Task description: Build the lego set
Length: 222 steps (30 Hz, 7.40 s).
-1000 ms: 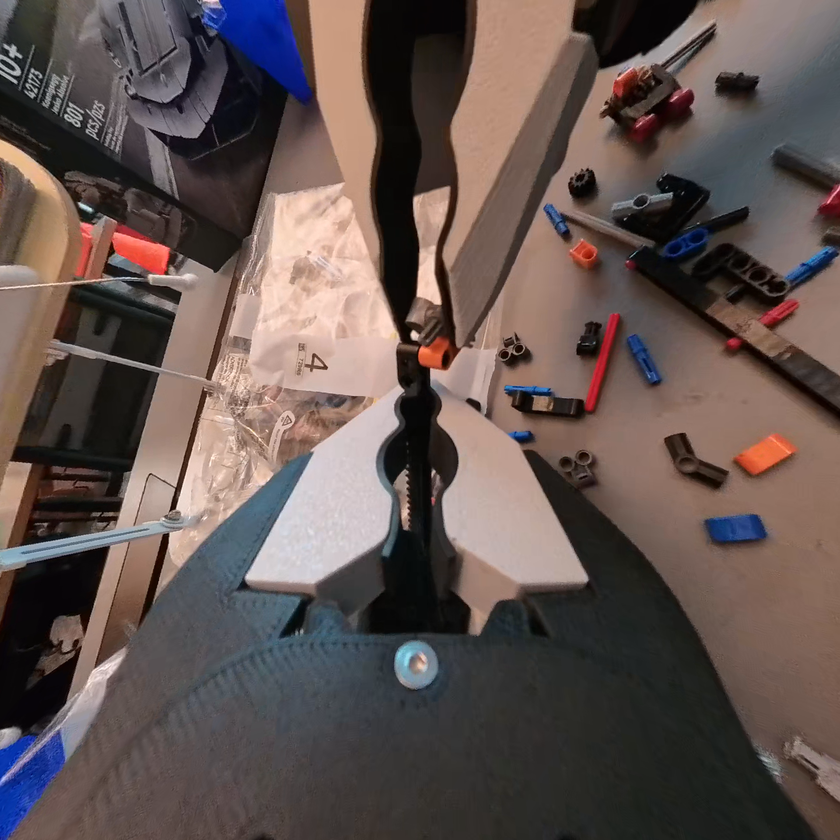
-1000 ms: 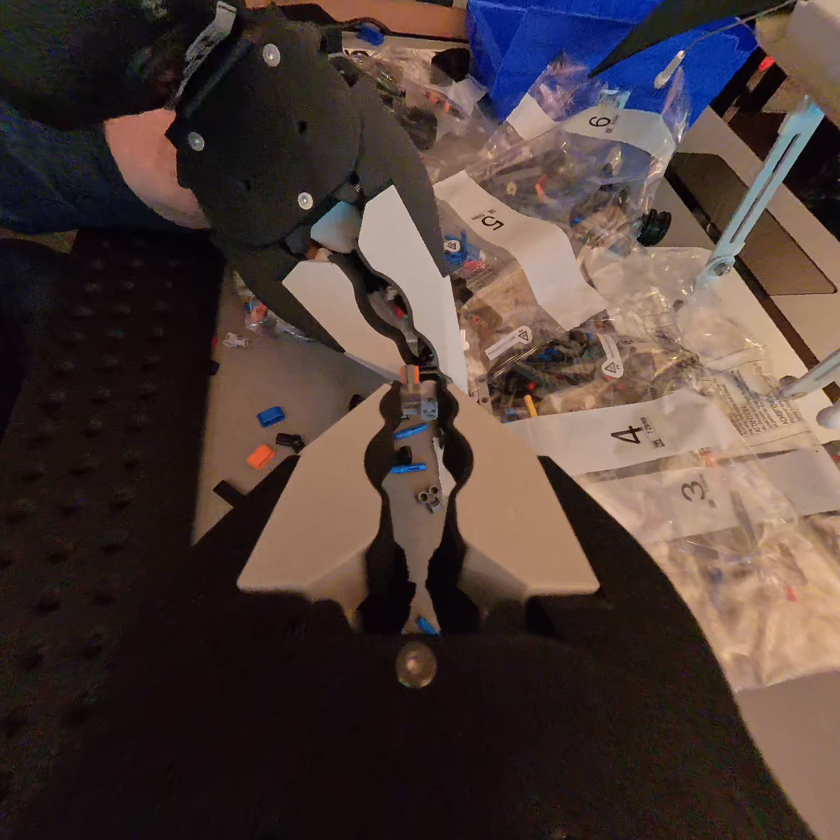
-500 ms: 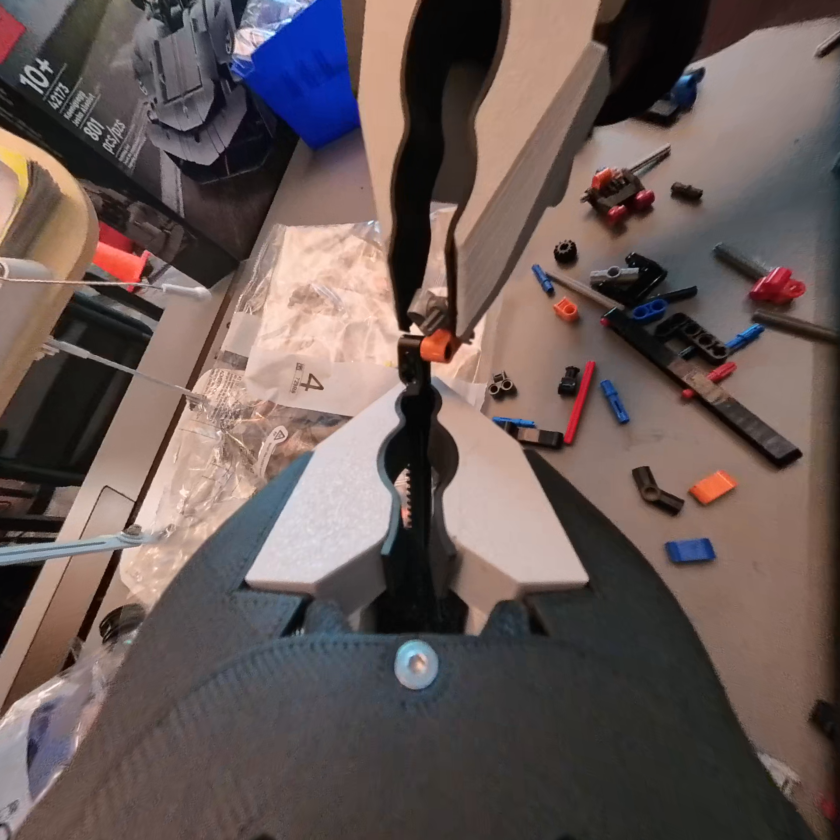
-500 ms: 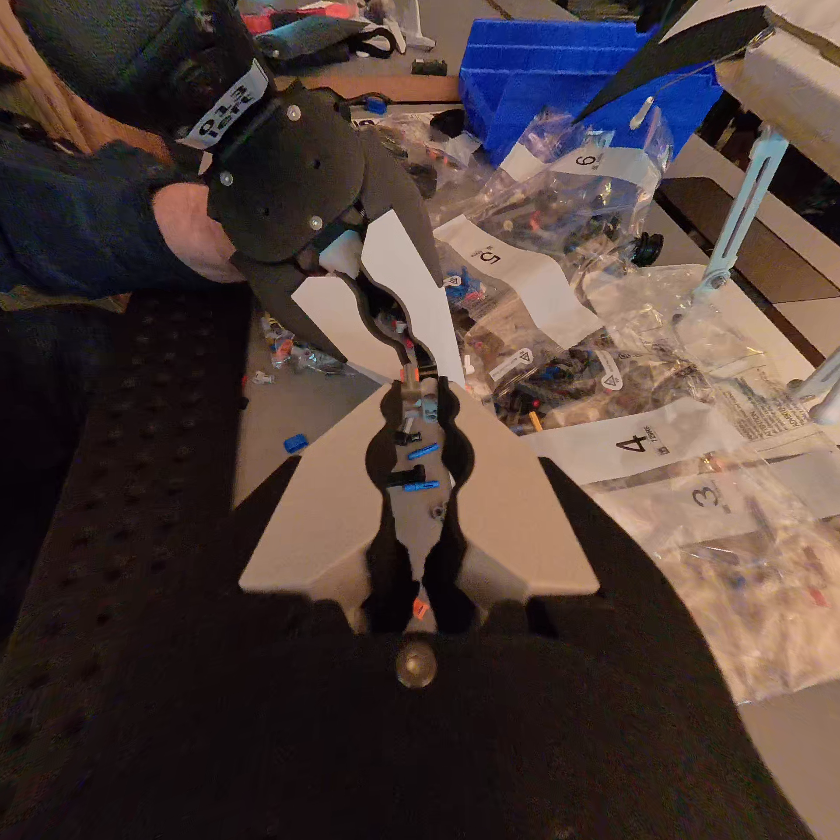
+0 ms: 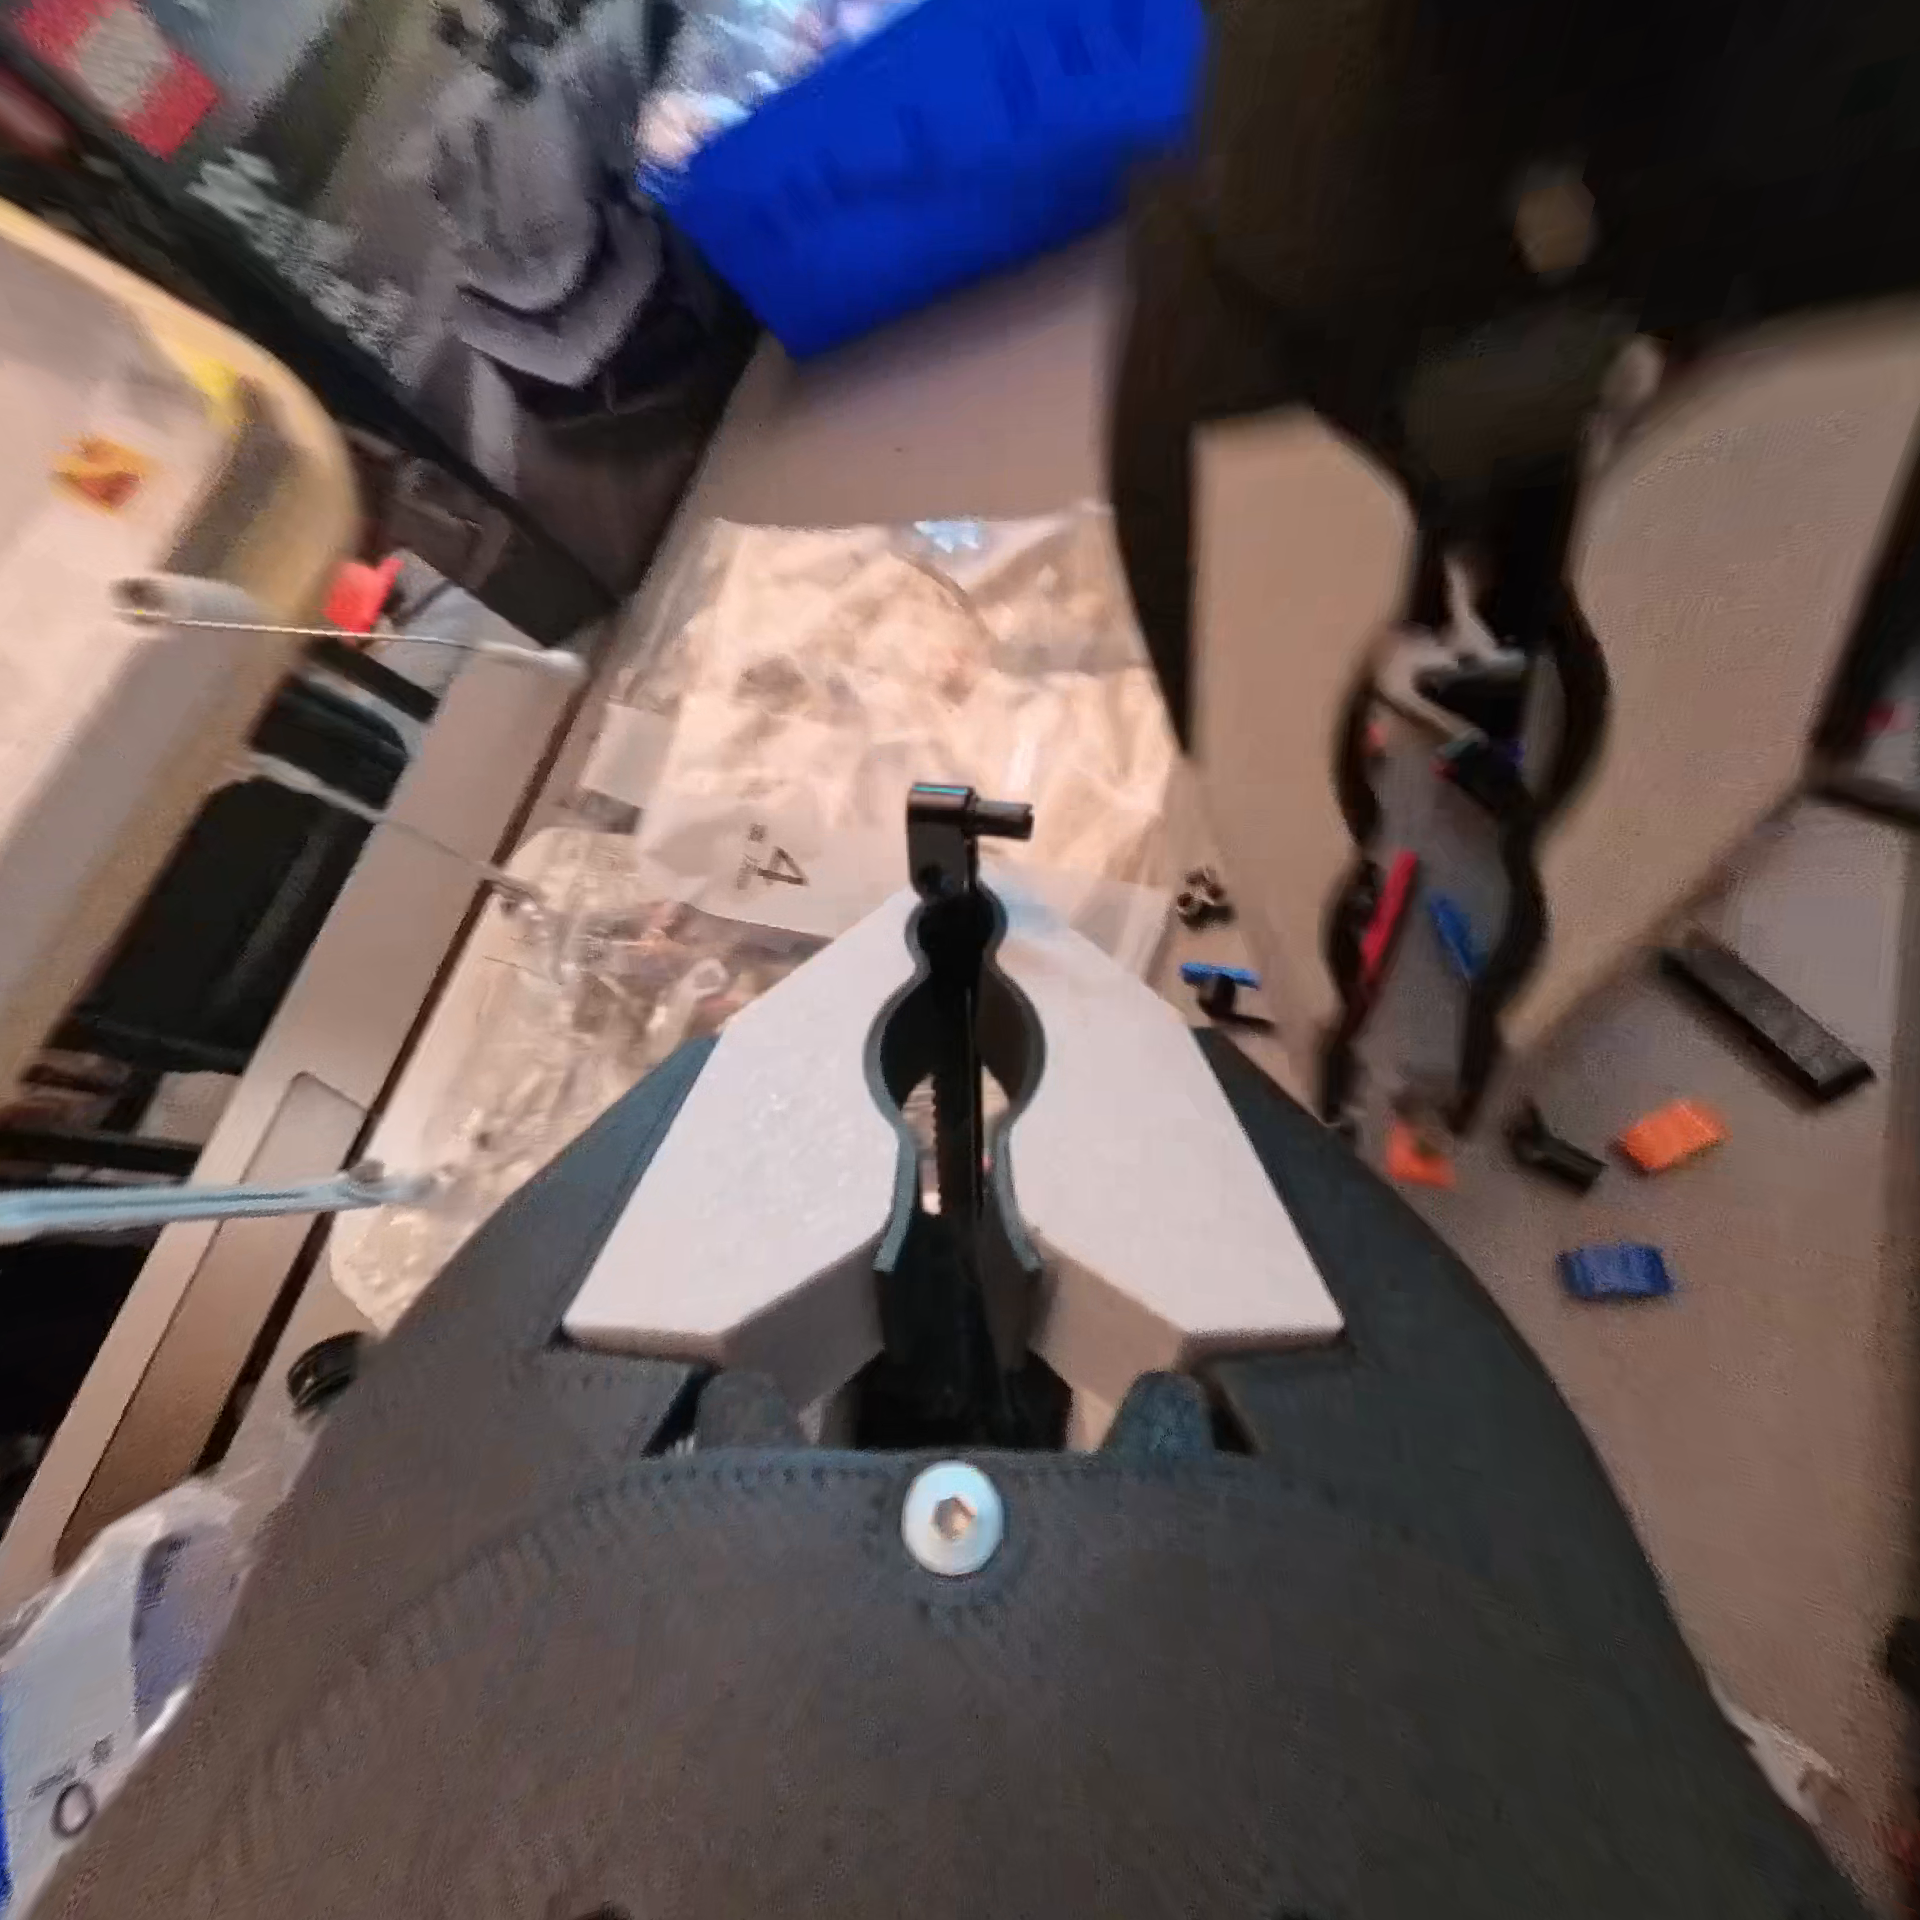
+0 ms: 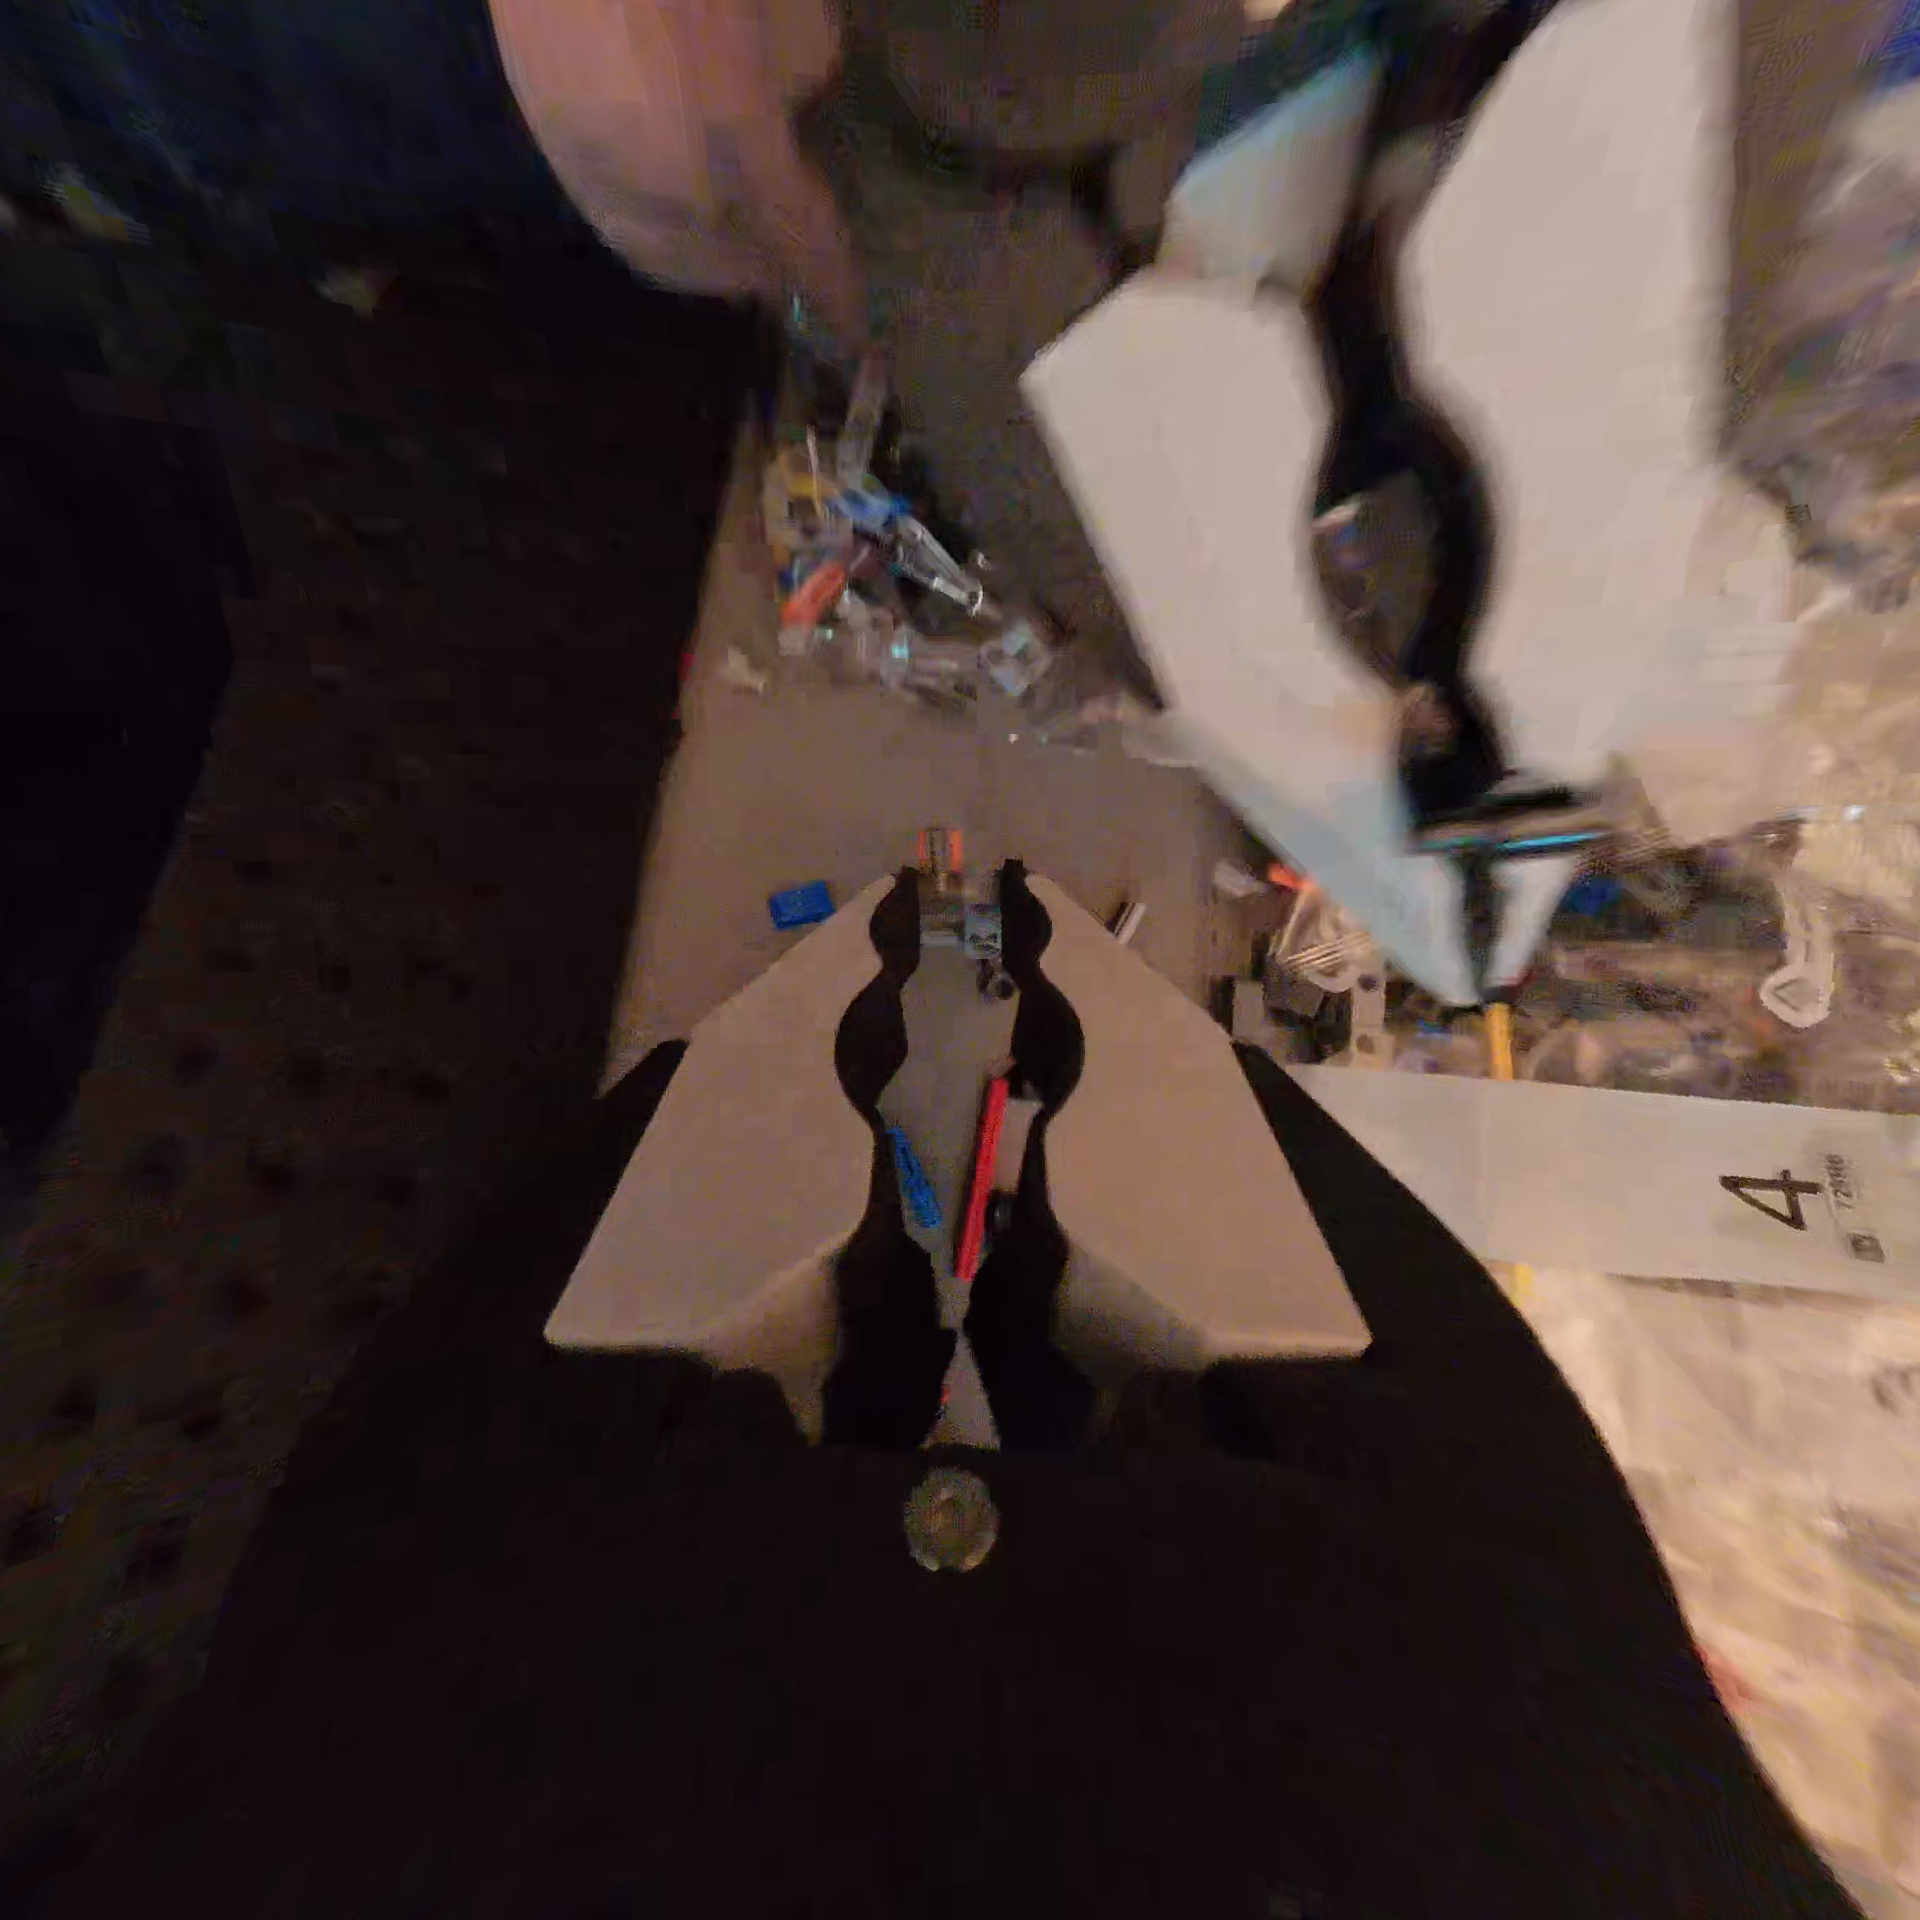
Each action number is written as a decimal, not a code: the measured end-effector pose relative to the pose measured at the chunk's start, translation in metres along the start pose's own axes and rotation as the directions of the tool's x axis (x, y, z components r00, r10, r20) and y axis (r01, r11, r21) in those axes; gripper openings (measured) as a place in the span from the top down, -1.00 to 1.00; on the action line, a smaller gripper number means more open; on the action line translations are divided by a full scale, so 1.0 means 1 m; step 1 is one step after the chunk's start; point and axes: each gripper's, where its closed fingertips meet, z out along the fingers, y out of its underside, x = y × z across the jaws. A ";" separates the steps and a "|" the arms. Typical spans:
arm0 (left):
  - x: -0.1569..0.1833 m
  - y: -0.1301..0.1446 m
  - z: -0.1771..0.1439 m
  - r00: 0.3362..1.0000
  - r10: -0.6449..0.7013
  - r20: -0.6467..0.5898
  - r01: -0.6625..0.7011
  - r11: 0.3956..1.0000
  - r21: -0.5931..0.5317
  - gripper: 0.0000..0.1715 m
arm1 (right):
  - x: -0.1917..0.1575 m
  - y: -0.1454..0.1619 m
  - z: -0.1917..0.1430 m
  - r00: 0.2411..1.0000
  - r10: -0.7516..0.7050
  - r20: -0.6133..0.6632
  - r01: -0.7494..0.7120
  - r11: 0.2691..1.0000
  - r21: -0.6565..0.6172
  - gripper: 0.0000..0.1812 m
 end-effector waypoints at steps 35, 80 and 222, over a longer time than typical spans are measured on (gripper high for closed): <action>0.043 -0.011 -0.005 0.923 -0.148 -0.355 0.202 0.972 0.118 0.90 | 0.044 -0.008 -0.050 0.969 0.247 -0.012 -0.232 0.925 0.301 0.85; 0.068 0.011 0.004 0.923 -0.090 -0.375 0.090 0.996 -0.017 0.92 | 0.065 -0.038 -0.132 0.907 0.403 0.124 -0.383 0.665 0.641 1.00; 0.028 -0.006 -0.028 0.962 -0.033 -0.270 0.086 0.979 0.186 0.92 | 0.044 0.006 -0.085 0.962 0.275 -0.002 -0.259 0.909 0.328 0.91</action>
